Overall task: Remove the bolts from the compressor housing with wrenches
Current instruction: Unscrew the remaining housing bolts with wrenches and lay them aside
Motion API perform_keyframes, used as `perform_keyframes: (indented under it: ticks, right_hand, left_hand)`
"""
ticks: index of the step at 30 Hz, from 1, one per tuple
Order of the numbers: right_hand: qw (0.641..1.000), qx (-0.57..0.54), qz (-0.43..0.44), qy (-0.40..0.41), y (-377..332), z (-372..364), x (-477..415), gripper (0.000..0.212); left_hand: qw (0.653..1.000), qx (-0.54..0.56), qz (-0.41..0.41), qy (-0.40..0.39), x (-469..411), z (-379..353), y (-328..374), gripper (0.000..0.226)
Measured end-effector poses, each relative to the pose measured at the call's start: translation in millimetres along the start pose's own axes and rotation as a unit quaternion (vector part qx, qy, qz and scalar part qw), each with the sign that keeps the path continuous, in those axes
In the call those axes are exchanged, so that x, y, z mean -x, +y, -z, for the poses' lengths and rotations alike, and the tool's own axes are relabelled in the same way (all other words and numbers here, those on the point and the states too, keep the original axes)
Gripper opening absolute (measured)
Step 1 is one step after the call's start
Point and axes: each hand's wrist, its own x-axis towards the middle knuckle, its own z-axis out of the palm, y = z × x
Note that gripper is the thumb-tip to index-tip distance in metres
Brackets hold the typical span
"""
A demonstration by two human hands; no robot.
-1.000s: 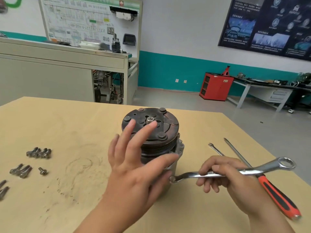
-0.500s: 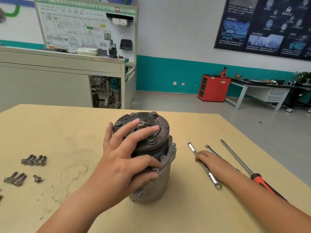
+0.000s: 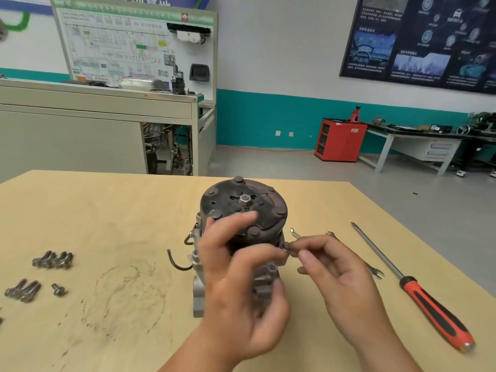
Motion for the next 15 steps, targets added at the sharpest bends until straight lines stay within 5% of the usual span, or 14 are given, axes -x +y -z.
perform_keyframes:
  ticks: [4,6,10,13,15]
  right_hand:
    - [0.994,0.061,0.025,0.090,21.7,-14.9,-3.5,0.029]
    - [0.990,0.095,0.034,0.097,31.1,-16.0,-11.4,0.028]
    - [0.996,-0.080,-0.034,0.020,42.9,-8.8,-24.4,0.013]
    - [0.972,-0.221,-0.071,0.020,52.1,-8.1,-22.2,0.022]
    - [0.988,-0.148,-0.029,0.043,56.3,-11.4,-23.4,0.027]
  left_hand:
    - [0.995,0.015,0.069,0.068,5.5,30.2,-24.5,0.055]
    - [0.989,0.000,0.142,0.031,13.1,34.5,-39.2,0.063]
    - [0.957,0.078,0.267,-0.087,42.8,30.6,-52.2,0.112]
    - [0.948,0.101,0.287,-0.096,53.0,29.4,-56.6,0.113]
    - [0.956,0.088,0.267,-0.084,52.4,26.8,-57.7,0.106]
